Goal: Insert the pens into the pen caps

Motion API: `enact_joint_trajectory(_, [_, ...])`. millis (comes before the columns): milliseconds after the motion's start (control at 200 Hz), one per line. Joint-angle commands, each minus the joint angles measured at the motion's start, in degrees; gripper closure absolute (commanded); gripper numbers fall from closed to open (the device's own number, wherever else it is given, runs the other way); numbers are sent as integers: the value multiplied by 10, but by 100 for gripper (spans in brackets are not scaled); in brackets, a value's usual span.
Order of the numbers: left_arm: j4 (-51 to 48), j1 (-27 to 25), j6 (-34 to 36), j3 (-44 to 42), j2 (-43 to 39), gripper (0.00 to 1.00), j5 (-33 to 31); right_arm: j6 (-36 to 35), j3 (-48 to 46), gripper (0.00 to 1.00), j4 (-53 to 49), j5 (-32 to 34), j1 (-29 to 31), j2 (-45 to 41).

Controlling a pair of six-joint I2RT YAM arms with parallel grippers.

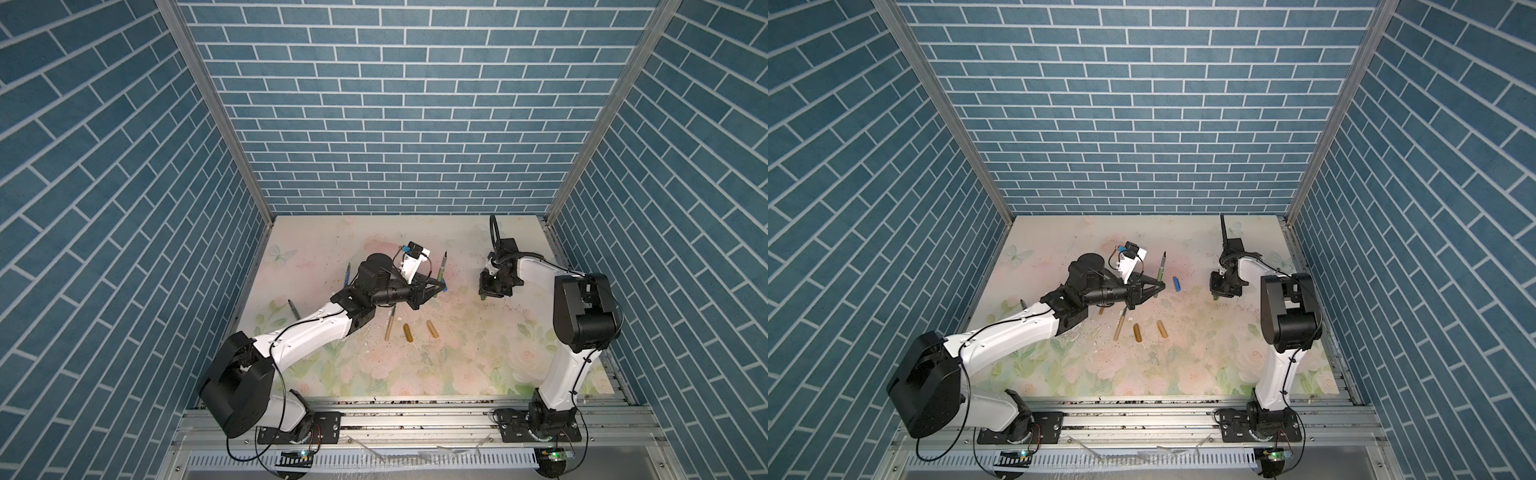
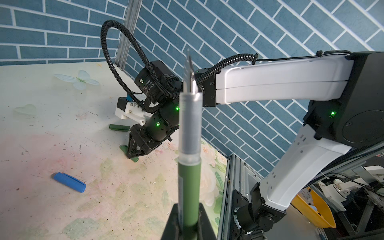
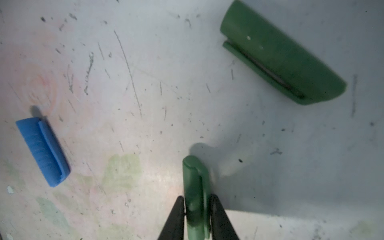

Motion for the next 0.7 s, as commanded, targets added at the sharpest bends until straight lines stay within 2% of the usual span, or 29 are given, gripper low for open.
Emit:
enact_joint_trajectory(0, [8,-3,2,16,7,100,10,-12,0,78,-11,19,2,28])
enact_joint_trajectory(80, [8,-3,2,16,8,100,9,-3,1,81,-7,23,9,26])
enact_joint_trajectory(225, [4,-3,3,17,8,100,8,11,8,81,-9,37,24,14])
enact_joint_trajectory(355, [2,-4,2,18,5,100,7,13,19,75,-18,43,30,10])
enact_joint_trajectory(695, [-4,-5,3,18,-6,100,3,21,34,75,-25,38,36,33])
